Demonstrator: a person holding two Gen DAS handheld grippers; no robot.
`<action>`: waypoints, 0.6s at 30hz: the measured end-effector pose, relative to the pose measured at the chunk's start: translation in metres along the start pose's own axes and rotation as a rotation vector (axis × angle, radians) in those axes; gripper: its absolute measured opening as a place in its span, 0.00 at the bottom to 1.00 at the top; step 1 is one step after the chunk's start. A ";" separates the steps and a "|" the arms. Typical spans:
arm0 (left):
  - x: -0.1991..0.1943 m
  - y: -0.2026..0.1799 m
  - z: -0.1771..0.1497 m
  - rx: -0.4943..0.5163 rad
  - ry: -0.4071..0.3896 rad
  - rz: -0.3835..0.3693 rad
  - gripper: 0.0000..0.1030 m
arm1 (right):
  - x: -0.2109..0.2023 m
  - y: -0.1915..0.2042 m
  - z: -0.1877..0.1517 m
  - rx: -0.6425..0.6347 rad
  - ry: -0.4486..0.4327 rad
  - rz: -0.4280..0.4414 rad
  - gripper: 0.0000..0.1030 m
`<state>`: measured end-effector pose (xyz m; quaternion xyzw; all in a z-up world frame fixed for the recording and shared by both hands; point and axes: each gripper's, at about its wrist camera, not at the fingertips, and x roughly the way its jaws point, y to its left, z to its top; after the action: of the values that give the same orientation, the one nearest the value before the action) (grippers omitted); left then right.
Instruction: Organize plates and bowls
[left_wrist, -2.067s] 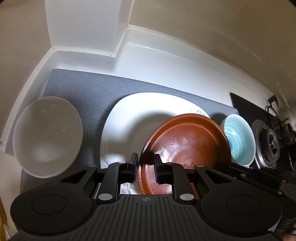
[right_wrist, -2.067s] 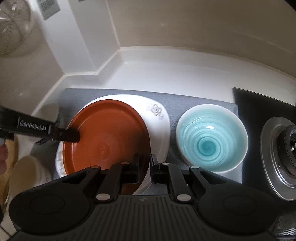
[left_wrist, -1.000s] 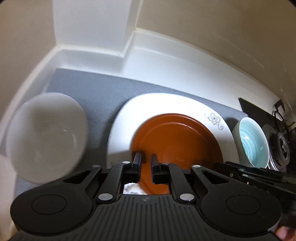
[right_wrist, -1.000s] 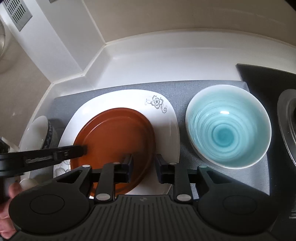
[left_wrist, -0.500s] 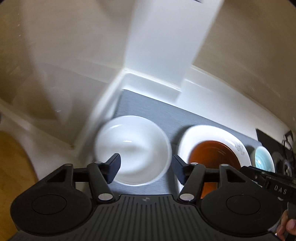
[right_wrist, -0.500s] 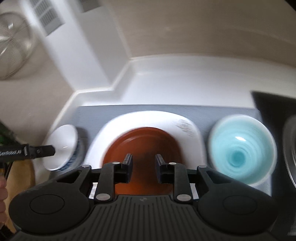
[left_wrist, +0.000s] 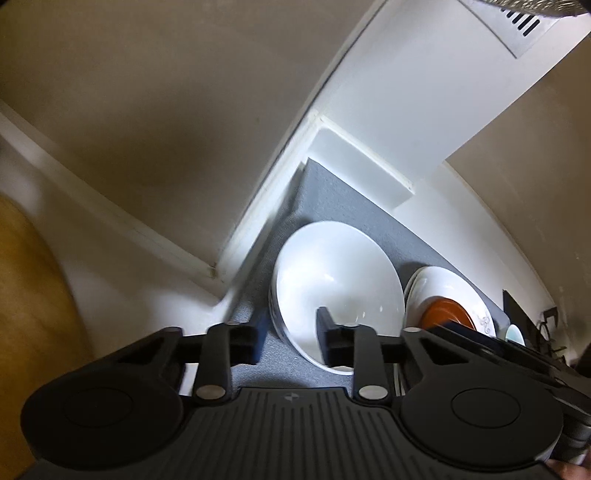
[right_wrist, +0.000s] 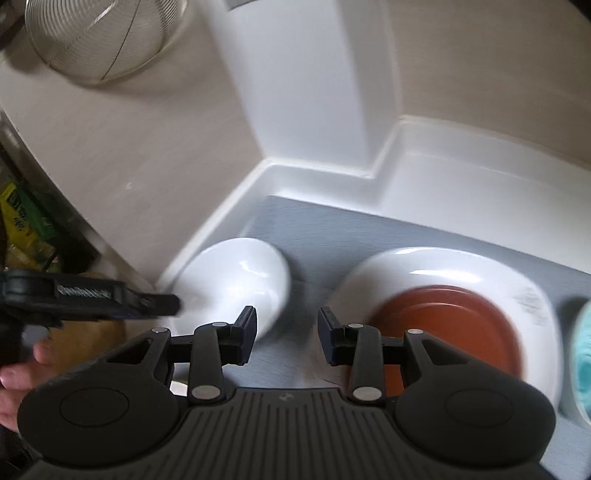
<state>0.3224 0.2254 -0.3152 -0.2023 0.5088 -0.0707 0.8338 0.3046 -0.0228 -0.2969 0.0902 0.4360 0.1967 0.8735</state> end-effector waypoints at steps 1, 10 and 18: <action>0.003 0.002 -0.001 -0.003 0.003 -0.002 0.17 | 0.008 0.002 0.001 0.002 0.013 -0.002 0.39; 0.012 0.000 -0.003 0.040 0.023 0.005 0.13 | 0.043 0.013 -0.010 0.005 0.100 -0.057 0.19; 0.010 0.018 -0.016 -0.027 0.053 -0.090 0.15 | 0.033 0.011 -0.020 0.016 0.132 -0.029 0.20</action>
<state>0.3118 0.2340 -0.3370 -0.2340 0.5219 -0.1065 0.8133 0.3039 0.0009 -0.3291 0.0779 0.4955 0.1860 0.8449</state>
